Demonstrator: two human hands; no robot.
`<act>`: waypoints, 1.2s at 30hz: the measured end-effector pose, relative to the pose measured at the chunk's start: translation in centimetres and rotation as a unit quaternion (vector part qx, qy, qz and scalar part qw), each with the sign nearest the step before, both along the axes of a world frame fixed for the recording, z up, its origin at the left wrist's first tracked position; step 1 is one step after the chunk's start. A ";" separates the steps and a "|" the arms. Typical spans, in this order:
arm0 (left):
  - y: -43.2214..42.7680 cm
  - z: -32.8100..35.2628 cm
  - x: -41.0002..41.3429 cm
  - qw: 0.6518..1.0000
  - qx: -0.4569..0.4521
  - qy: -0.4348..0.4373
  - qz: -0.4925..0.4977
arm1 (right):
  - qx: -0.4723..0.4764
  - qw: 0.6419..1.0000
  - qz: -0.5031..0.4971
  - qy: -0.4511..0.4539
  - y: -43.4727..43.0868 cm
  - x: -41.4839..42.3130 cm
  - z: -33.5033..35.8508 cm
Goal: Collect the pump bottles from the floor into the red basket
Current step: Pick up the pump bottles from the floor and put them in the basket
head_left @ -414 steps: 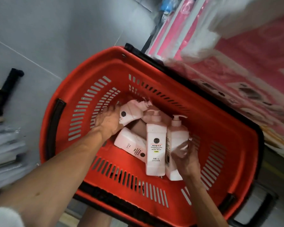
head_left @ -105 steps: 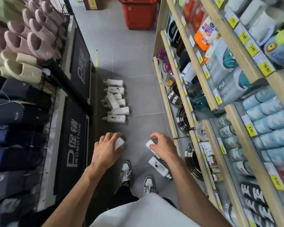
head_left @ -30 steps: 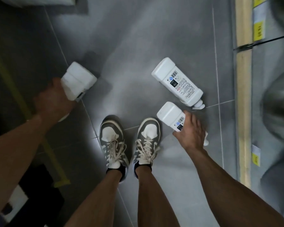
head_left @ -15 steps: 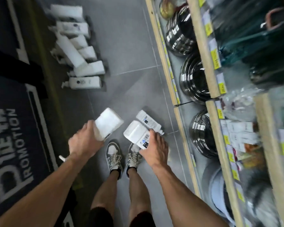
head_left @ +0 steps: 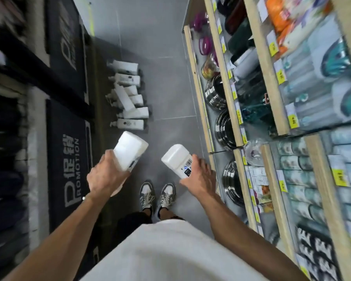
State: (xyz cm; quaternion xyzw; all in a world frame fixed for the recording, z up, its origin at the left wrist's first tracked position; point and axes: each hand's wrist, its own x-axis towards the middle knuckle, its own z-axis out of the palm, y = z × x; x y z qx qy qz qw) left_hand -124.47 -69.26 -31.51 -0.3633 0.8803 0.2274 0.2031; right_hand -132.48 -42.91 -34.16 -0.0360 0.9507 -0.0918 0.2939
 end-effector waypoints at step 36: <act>14.1 9.7 23.8 0.884 -0.039 0.011 0.465 | 0.010 0.842 0.537 -0.053 -3.5 2.2 5.3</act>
